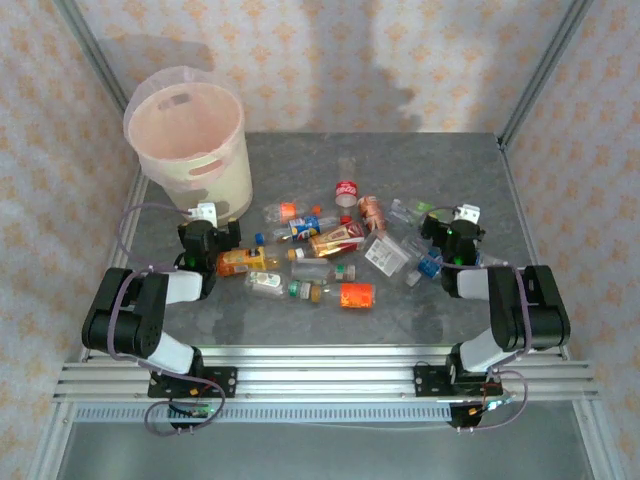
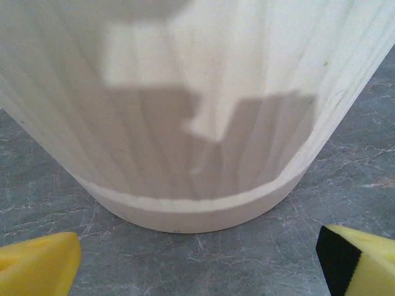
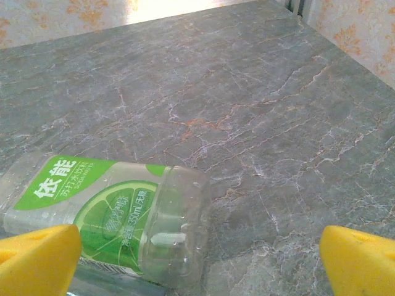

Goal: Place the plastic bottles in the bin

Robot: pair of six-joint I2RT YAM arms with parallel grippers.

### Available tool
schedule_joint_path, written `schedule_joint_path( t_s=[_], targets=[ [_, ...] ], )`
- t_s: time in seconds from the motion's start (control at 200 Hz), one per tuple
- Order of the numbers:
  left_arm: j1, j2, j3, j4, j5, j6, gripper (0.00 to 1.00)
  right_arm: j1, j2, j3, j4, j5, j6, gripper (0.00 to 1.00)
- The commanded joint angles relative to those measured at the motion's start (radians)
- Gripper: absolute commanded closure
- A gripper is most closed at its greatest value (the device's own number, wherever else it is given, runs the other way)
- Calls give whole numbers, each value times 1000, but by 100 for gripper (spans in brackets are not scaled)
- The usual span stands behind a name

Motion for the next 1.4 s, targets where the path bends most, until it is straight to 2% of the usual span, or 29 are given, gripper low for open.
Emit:
schedule_joint_path(
  t_s=[0.0, 0.976, 1.101, 1.201, 1.391],
  targets=[
    [3, -6, 19, -12, 11, 21, 0, -1, 7, 12, -3, -7, 0, 1],
    [6, -11, 29, -32, 10, 18, 0, -1, 5, 11, -3, -7, 1, 1],
    [6, -52, 47, -93, 7, 12, 0, -1, 5, 10, -1, -8, 2, 1],
    [11, -112, 13, -83, -41, -12, 0, -1, 3, 9, 1, -9, 0, 1],
    [26, -290, -26, -175, -112, -47, 0, -1, -57, 72, -153, -2, 2, 1]
  ],
)
